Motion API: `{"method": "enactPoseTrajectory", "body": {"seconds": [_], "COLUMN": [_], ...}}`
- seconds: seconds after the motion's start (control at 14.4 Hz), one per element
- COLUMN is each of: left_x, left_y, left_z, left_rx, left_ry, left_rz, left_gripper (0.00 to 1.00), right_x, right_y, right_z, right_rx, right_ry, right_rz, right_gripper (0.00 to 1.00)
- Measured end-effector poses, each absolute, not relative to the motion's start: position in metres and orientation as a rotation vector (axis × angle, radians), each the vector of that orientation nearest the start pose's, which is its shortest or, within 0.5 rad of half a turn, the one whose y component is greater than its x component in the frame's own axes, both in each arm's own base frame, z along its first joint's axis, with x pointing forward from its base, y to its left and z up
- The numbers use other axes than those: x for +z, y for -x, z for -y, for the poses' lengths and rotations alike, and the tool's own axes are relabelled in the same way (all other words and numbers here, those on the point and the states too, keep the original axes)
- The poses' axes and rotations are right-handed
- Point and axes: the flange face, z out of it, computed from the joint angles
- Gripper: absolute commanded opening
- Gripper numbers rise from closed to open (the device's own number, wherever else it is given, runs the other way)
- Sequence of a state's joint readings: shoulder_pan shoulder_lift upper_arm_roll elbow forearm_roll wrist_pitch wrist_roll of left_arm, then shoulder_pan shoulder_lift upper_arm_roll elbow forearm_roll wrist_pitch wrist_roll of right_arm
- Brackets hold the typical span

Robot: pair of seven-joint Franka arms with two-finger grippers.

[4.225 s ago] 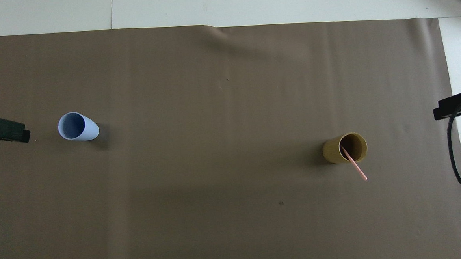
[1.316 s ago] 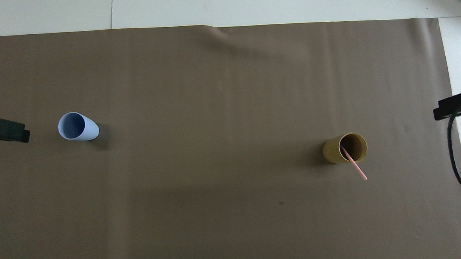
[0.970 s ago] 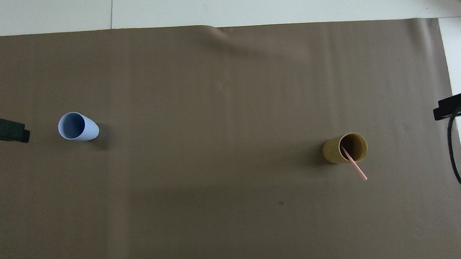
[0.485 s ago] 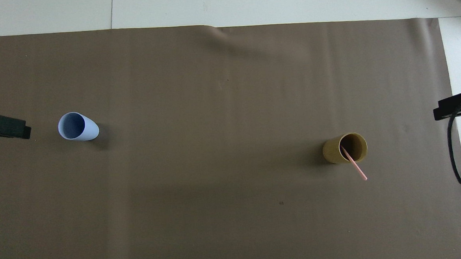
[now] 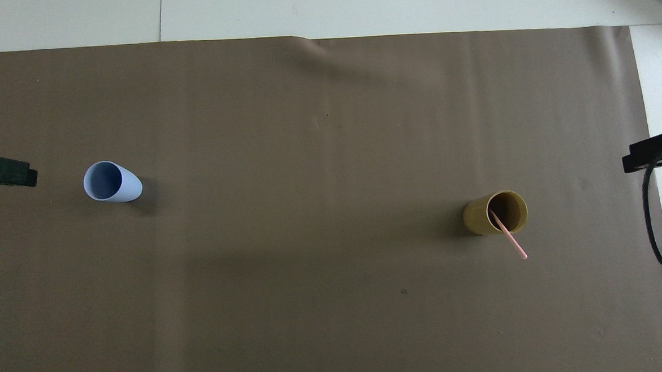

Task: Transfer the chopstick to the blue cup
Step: 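Reach the left gripper to the fallen blue cup and grasp it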

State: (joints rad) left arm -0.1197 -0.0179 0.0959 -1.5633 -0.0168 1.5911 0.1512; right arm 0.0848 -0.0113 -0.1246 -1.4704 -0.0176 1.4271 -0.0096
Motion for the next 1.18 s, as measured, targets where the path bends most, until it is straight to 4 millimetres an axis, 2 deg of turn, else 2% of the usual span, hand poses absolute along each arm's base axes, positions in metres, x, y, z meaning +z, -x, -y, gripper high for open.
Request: {"method": "enactPoseTrajectory", "body": {"seconds": [0.48,1.04,1.18], "left_x": [0.546,0.452,0.435], "left_y": [-0.568,-0.588,-0.594], "left_z": [-0.023,-0.021,-0.021], "left_rx": [-0.125,-0.072,-0.073], "left_ry": [3.136,3.153,3.150], "left_rz": [-0.252,-0.246,-0.244], "left_gripper": [1.00,1.00,1.00], "right_x": [0.665,0.665,0.665], "right_y": [-0.535,-0.535,-0.535], "right_z": [0.024,0.024,0.024], "right_rx": [0.051,0.051,0.051], "right_ry": [3.156,3.156,3.156], "right_rz": [-0.051,-0.051,-0.051], "right_gripper": [1.00,1.00,1.00]}}
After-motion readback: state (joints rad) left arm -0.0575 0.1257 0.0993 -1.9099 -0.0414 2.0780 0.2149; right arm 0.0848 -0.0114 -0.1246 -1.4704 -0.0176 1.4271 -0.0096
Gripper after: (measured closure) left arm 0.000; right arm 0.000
